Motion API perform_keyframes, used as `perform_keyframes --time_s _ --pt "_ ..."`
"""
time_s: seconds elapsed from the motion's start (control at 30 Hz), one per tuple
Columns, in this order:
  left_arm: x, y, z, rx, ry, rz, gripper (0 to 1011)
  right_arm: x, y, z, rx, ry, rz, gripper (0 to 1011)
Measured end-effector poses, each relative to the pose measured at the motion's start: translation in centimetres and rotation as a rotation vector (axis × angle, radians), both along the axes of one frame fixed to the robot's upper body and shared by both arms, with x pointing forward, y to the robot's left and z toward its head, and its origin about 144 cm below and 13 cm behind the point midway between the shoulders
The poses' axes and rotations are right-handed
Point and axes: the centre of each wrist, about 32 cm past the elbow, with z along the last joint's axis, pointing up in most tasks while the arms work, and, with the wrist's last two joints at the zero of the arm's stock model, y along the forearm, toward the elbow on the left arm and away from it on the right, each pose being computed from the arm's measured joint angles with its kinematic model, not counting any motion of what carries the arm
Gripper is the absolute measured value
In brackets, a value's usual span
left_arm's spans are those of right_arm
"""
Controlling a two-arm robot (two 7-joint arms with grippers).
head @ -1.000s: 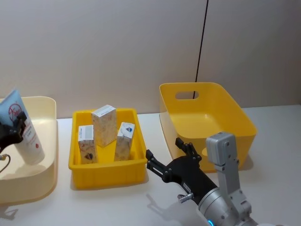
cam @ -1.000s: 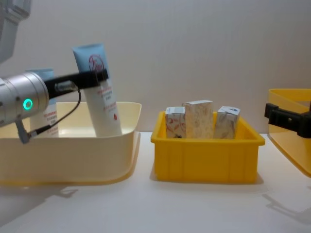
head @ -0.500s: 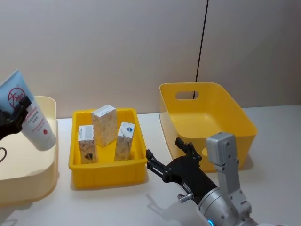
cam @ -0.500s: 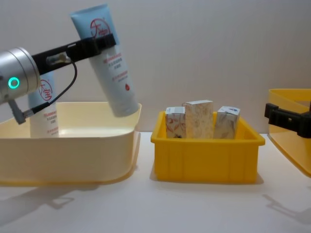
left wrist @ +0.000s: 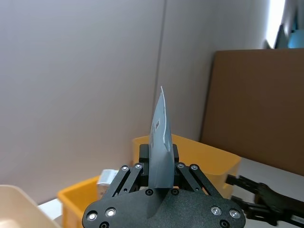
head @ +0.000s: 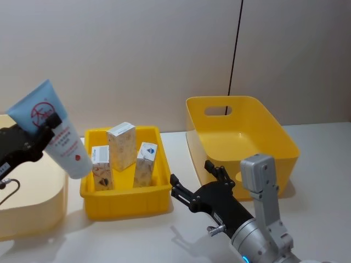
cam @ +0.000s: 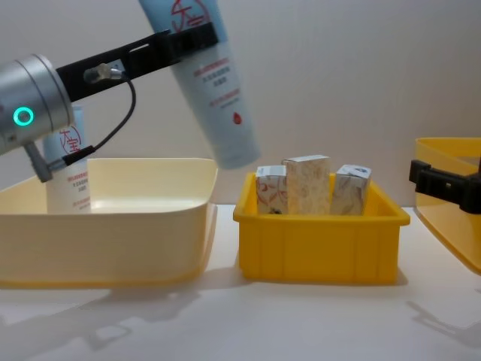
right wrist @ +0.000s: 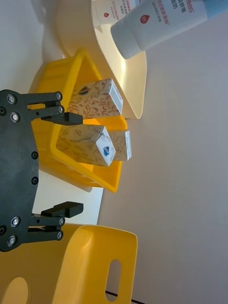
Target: Bimanual collaborative sorting of washing and personal care products
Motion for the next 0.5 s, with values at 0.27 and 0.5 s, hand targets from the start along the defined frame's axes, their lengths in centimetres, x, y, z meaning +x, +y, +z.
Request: perform_keyframes --time_s 0.27,0.5 --pt "0.1 -1.0 0.1 0.032 -0.030 -0.121 227 0.0 0.0 0.0 0.000 0.000 0.000 1001" --pt "0.1 -2.1 0.1 0.088 -0.048 -0.199 227 0.0 0.0 0.0 0.000 0.000 0.000 1001"
